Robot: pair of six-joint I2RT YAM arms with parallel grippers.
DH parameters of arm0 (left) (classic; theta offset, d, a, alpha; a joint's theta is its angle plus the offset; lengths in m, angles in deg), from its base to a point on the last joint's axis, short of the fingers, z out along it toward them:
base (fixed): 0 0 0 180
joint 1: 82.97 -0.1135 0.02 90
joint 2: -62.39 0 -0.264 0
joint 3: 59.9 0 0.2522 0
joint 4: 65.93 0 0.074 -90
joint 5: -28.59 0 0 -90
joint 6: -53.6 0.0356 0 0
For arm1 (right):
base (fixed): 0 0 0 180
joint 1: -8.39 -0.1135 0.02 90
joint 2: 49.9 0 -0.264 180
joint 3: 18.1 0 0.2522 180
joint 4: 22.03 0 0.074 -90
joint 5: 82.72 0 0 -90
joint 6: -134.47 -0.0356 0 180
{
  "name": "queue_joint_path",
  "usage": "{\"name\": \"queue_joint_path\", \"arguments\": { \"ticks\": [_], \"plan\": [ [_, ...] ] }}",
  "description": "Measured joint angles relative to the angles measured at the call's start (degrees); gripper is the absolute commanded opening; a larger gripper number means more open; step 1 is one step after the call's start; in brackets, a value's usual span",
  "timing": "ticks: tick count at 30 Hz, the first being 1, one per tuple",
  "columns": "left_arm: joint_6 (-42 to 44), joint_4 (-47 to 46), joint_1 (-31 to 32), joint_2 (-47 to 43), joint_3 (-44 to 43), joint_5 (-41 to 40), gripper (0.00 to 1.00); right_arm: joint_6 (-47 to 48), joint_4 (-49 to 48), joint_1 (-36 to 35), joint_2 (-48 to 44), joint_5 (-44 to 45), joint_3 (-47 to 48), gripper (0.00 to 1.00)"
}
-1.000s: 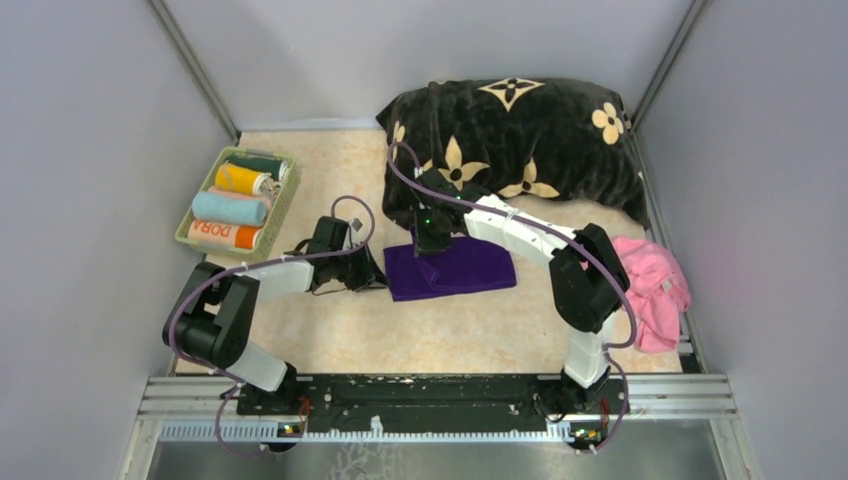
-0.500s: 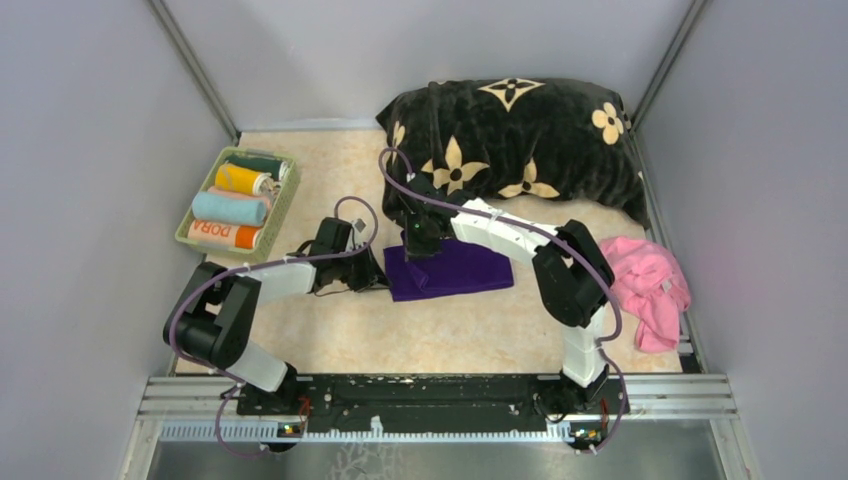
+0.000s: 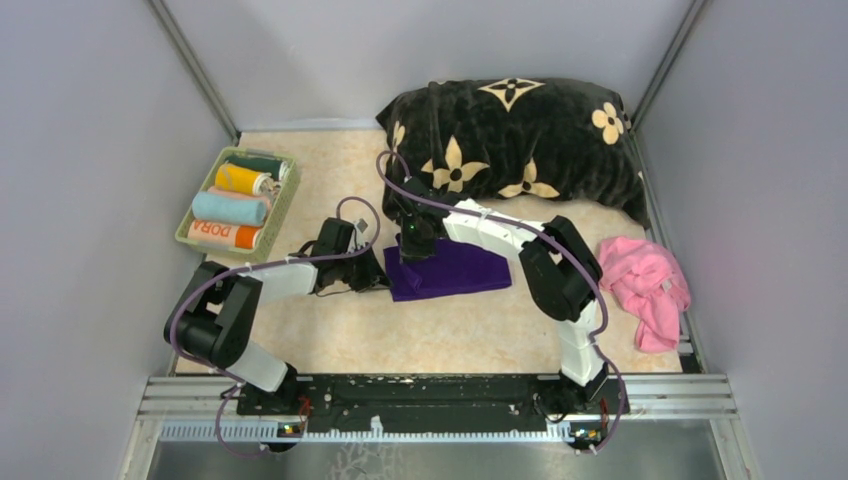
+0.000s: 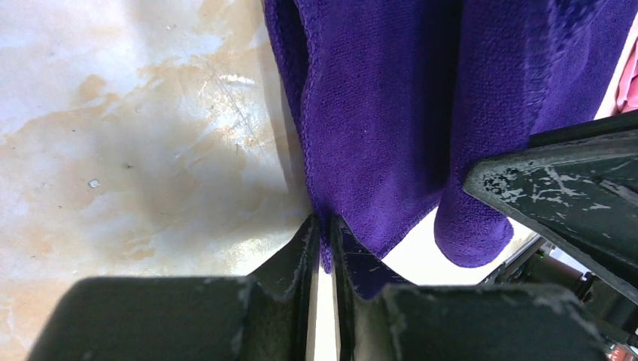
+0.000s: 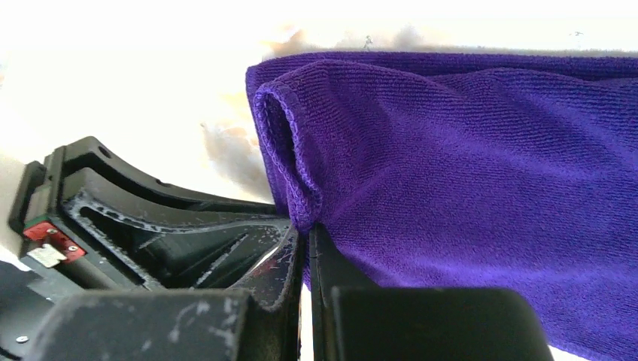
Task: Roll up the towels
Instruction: Fold the towel at the center of the board.
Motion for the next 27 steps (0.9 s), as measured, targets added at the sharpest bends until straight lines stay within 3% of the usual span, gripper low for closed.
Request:
{"name": "queue_joint_path", "arguments": {
  "ticks": [9,14,17,23,27],
  "plan": [
    [0.0,-0.3,0.4,0.1,0.0,-0.4,0.16,-1.7,-1.3,0.0,2.0,-0.5,1.2,0.00],
    [0.0,-0.4,0.4,0.2,0.0,-0.5,0.18,-2.1,-1.6,0.0,3.9,-1.7,1.2,0.16],
    [-0.2,-0.4,0.4,0.2,0.0,-0.9,0.20,-1.8,-1.6,0.0,3.9,-2.7,1.3,0.32],
    [-1.1,-0.2,0.7,-2.1,1.5,-2.7,0.32,0.4,-1.6,-0.2,3.5,-4.3,1.1,0.39],
    [-1.0,2.8,0.7,-6.2,2.7,-5.7,0.43,3.5,-2.6,-0.2,-1.8,-4.1,-2.4,0.43]
  ]
}}
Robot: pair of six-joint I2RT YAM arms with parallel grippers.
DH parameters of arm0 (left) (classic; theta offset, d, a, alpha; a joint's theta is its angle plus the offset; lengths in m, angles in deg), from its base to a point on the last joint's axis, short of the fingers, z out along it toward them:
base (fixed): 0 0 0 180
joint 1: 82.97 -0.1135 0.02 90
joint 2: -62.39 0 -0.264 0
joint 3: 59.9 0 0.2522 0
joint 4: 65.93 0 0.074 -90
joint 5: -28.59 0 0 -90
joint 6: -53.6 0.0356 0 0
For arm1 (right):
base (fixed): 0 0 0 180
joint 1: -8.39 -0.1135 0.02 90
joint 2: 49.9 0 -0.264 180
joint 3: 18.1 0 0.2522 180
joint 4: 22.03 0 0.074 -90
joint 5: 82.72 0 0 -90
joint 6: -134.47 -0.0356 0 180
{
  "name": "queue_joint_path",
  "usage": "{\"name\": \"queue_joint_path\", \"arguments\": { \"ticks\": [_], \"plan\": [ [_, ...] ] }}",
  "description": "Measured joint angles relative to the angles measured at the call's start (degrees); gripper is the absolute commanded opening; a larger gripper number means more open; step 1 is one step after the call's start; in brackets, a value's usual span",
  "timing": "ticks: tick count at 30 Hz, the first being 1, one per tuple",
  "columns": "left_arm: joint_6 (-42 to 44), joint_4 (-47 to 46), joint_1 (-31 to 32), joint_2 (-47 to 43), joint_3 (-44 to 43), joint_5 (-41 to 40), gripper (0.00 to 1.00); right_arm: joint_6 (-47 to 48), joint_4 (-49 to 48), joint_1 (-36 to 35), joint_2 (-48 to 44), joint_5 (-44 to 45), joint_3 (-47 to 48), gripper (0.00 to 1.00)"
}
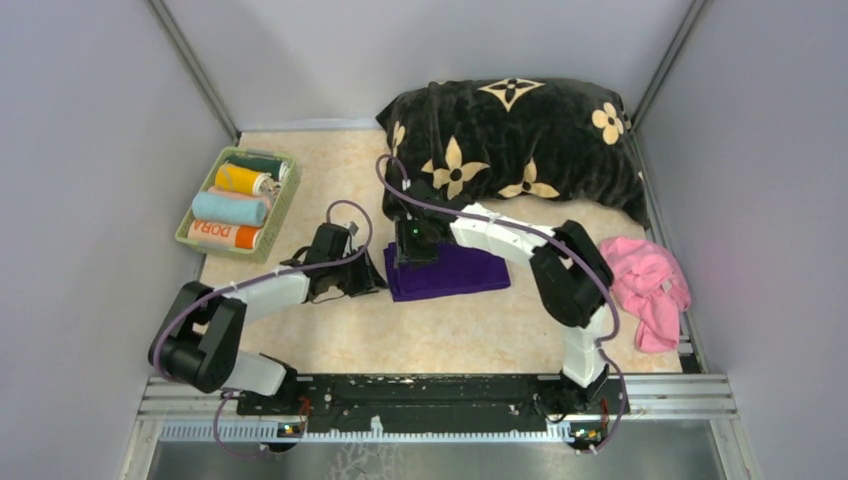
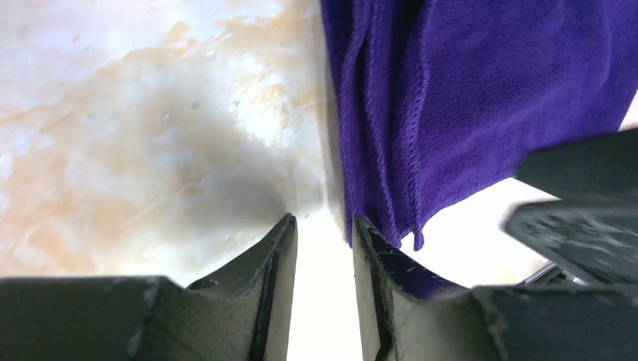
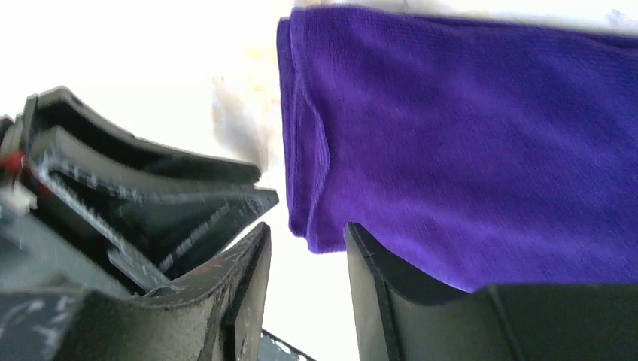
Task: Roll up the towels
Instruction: Fold the towel at the center of the board.
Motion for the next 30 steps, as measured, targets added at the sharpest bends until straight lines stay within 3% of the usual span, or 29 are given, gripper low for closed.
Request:
{"name": "queue_joint_path", "arguments": {
  "ticks": [8,16,30],
  "plan": [
    [0.5,8.5,0.4,-7.8,-1.2,-5.6,0.53,4.5,-4.7,6.0,-17.9,0.7,-16.8,0.46],
    [1.1,12.2,6.7,-2.7,-11.0,-10.5,0.57,7.9,-9.2,14.9,-29.0,3.8,-31.1,0.53],
    [-0.3,16.0,12.8,5.7,-15.8,-17.1,0.51,10.9,-15.0,15.5,-34.4,5.7,-35.5,0.56]
  ]
}}
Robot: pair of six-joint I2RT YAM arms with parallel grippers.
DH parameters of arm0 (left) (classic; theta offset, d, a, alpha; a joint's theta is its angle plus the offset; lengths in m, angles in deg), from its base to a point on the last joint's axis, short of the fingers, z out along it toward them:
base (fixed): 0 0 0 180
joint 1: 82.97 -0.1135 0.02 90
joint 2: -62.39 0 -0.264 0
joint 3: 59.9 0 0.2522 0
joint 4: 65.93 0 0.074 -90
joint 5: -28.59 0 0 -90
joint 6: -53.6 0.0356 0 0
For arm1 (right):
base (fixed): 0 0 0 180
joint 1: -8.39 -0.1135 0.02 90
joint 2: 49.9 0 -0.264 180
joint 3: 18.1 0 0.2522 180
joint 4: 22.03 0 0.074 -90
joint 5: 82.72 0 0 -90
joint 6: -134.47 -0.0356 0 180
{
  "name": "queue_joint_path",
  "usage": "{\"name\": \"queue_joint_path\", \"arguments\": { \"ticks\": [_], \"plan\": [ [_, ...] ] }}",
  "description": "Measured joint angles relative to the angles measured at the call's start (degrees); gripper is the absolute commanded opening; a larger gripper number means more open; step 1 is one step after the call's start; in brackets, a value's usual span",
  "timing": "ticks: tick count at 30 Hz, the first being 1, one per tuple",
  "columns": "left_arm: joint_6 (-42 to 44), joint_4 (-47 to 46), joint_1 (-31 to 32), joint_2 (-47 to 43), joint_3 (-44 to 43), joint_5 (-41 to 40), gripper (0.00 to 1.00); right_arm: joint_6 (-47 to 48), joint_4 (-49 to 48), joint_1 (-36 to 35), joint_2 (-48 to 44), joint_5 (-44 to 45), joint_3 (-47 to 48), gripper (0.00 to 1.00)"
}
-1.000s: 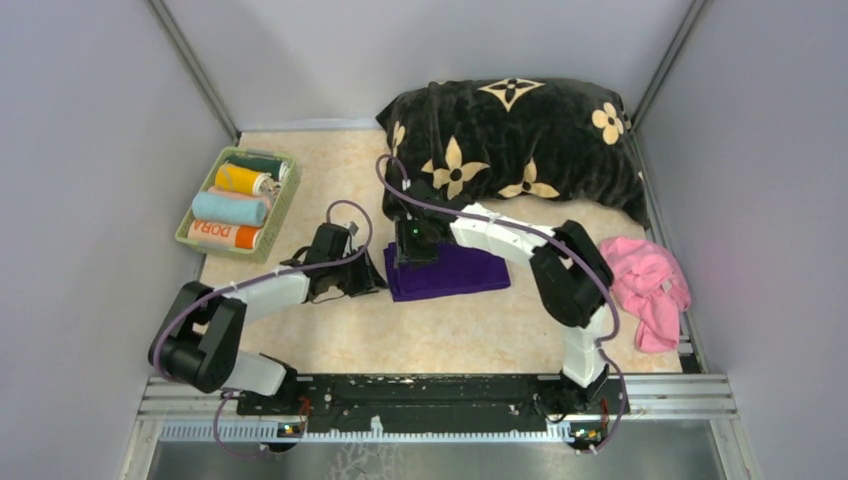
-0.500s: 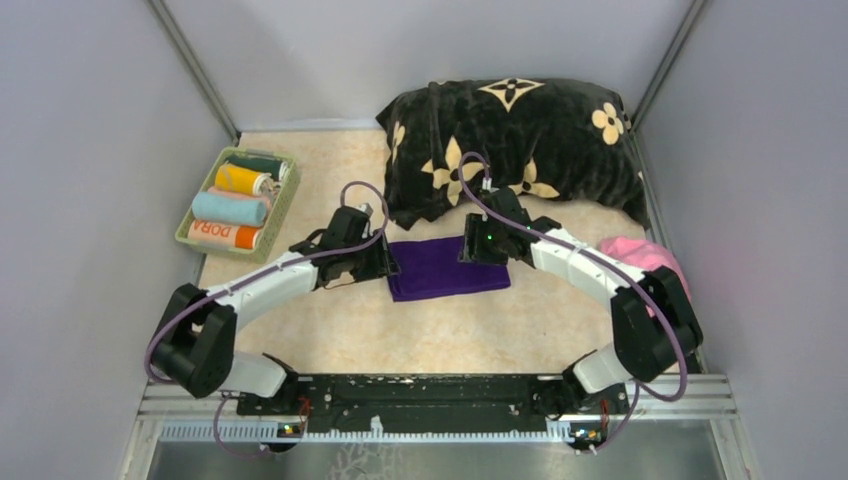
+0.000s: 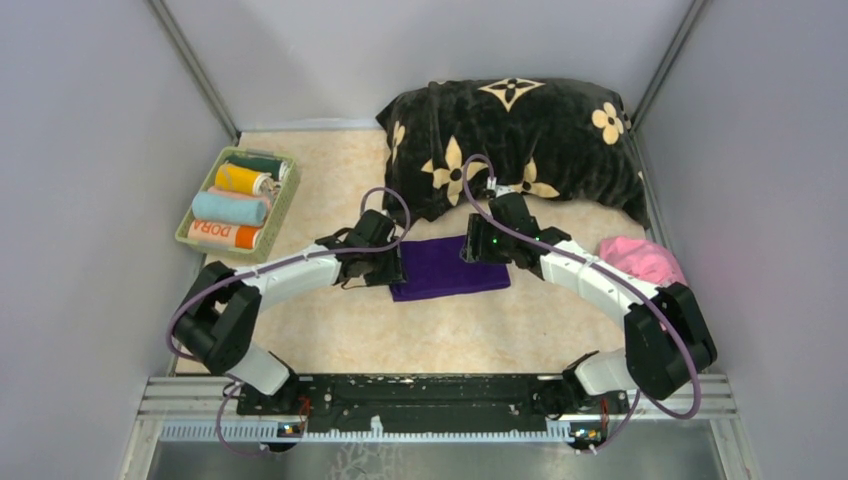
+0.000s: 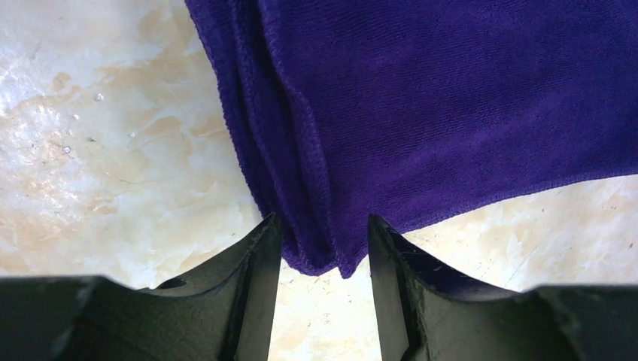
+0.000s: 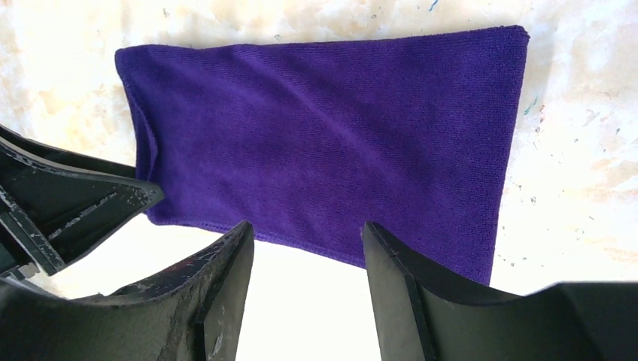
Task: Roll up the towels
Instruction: Fold the towel at the center of the board.
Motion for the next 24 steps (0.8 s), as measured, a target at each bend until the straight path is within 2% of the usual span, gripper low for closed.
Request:
{"name": "queue_joint_path", "arguments": {
  "ticks": [5,14,24],
  "plan": [
    [-0.1,1.2,1.4,2.1,-2.7,-1.7,0.46,0.7,-0.6,0.4,-0.2,0.0,-1.4,0.56],
    [-1.9,2.5,2.6,2.6,-1.4,-2.4,0.18,0.8,-1.3,1.6,-0.9,0.0,-2.3,0.56],
    [-5.5,2.7,2.6,-3.6,6.2,-3.2,0.17,1.2,-3.0,2.1,-1.1,-1.3,-3.7,0.56]
  ]
}}
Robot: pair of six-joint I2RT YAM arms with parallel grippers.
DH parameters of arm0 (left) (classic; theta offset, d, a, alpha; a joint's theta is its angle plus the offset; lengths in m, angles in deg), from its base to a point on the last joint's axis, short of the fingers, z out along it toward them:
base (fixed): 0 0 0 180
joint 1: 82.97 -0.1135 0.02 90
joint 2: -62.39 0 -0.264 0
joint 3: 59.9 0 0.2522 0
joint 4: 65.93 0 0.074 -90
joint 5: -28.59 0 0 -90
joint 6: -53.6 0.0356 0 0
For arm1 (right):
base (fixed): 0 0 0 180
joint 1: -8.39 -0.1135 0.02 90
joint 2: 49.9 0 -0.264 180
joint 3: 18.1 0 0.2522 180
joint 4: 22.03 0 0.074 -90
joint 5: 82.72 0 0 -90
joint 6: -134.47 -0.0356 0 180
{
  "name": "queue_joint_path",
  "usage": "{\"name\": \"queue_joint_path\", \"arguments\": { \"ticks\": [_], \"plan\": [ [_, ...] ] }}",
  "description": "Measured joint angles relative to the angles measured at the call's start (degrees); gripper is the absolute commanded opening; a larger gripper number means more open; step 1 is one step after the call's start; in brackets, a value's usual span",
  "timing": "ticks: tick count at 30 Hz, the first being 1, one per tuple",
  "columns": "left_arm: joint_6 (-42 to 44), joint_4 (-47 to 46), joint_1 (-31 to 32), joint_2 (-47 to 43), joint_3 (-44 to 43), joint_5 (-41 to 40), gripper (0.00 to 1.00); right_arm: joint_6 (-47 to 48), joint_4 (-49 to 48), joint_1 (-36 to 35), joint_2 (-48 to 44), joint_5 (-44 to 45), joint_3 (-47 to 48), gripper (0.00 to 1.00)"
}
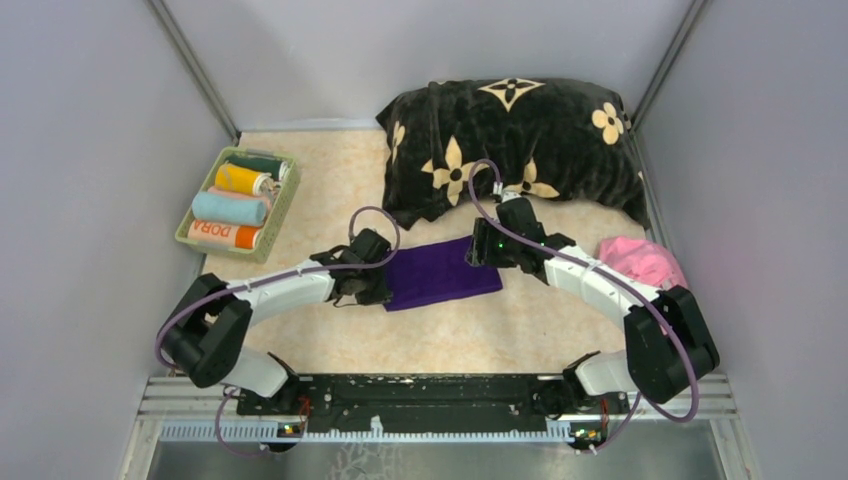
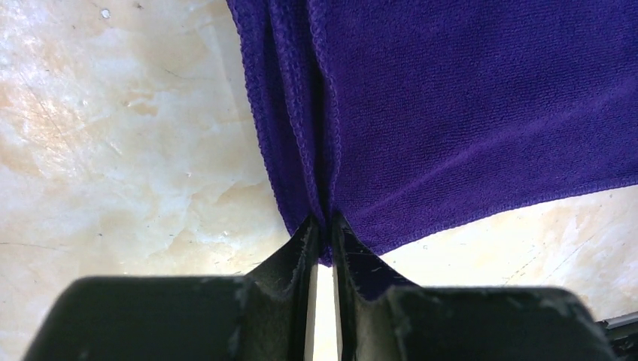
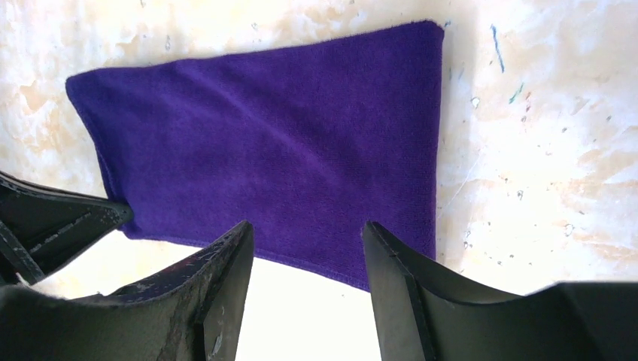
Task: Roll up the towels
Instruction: Fold the towel at the center of the board, then roll the towel at the center of the board.
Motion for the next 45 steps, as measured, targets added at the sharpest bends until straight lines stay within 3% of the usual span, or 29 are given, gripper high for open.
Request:
{"name": "queue_joint_path", "arguments": {
  "ticks": [14,21,25,28,34,39,45],
  "plan": [
    [-3.8,-1.4,-3.5,-10.7,8.9,2.8,0.16,-2.3,-6.4,1.7,0.2,-5.9,-11.7,0.56],
    [-7.8,-1.6,-4.4,-16.2,13.8,5.3,0.12,-3.0,-8.9,2.0,1.3,-7.8,-12.4,0.56],
    [-11.5,-1.8,-4.9,-20.6,18.3,5.7,0.21,-3.2,-8.9,2.0,1.3,-9.4,-12.4,0.56],
    [-13.9,-1.9,-5.0,-23.7,20.3,5.9,0.39,-3.1,-8.4,2.0,1.1,-10.5,-12.1,0.56],
    [-15.0,2.9,-5.0,-28.4,19.8,4.2,0.55,-2.0,-6.1,2.0,0.8,-12.9,-6.6,0.56],
    [-13.8,8.6,-5.0,-31.0,14.7,0.9,0.57,-0.5,-6.3,2.0,1.0,-14.3,-1.3,0.56],
    [-10.7,8.3,-5.0,-30.4,10.1,-2.4,0.47,0.2,-9.1,2.0,5.5,-16.0,2.0,0.56]
  ]
}}
